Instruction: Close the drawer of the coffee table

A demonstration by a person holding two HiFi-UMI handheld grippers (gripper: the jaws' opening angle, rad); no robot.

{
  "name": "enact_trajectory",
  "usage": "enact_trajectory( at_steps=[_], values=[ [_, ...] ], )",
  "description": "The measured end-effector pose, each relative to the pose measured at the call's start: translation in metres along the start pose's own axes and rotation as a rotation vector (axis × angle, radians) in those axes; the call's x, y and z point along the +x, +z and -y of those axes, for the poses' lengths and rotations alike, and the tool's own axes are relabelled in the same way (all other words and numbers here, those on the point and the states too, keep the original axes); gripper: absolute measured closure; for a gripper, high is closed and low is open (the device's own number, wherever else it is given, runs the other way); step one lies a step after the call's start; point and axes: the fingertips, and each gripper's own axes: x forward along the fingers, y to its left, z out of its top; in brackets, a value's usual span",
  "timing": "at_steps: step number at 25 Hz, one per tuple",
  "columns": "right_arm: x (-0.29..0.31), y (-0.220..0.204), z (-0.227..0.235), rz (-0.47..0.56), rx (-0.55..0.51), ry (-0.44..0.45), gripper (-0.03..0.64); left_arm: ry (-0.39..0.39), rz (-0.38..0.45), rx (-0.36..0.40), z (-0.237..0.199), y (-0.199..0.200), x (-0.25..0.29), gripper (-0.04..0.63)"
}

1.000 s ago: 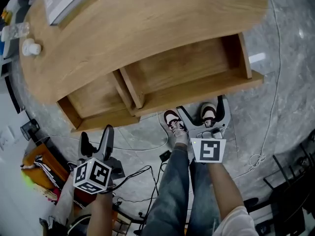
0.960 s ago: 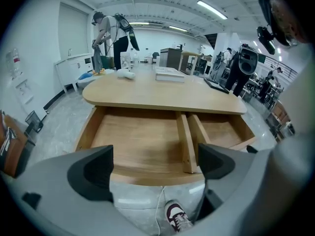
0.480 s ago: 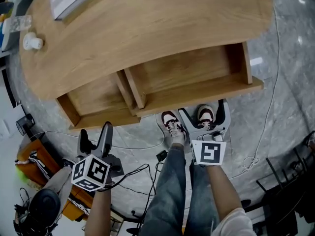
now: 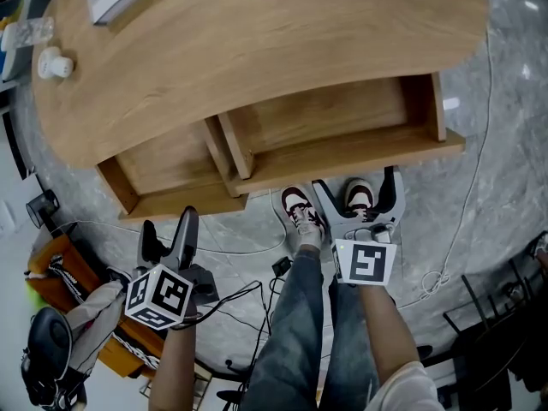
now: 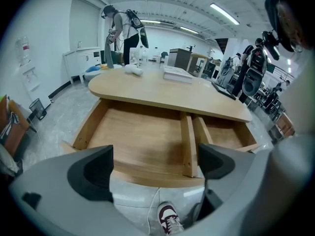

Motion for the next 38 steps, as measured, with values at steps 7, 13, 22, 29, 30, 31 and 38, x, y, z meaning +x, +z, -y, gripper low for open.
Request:
enact_trajectory(
  at_steps=[7, 13, 22, 29, 30, 31, 38],
  values=[
    [0.013, 0.006, 0.001, -0.002, -0.015, 0.0, 0.061, -0.004, 0.002, -0.008, 0.001, 0.006, 0.005, 0.058],
    [0.028, 0.014, 0.003, 0.003, -0.022, -0.001, 0.061, 0.001, -0.001, -0.03, -0.005, 0.007, 0.008, 0.058],
    [0.048, 0.025, 0.005, 0.005, -0.012, -0.005, 0.061, 0.014, -0.007, -0.077, -0.016, 0.005, 0.011, 0.058],
    [0.064, 0.034, 0.006, 0.004, -0.008, -0.007, 0.061, 0.034, -0.009, -0.111, -0.027, 0.006, 0.011, 0.058],
    [0.067, 0.036, 0.006, 0.003, -0.007, -0.007, 0.061, 0.036, -0.008, -0.115, -0.028, 0.006, 0.011, 0.058],
    [0.069, 0.037, 0.007, 0.003, -0.005, -0.008, 0.061, 0.039, -0.008, -0.118, -0.03, 0.007, 0.011, 0.058],
    [0.086, 0.046, 0.01, 0.006, -0.002, -0.011, 0.06, 0.052, -0.011, -0.148, -0.036, 0.005, 0.014, 0.058]
  ],
)
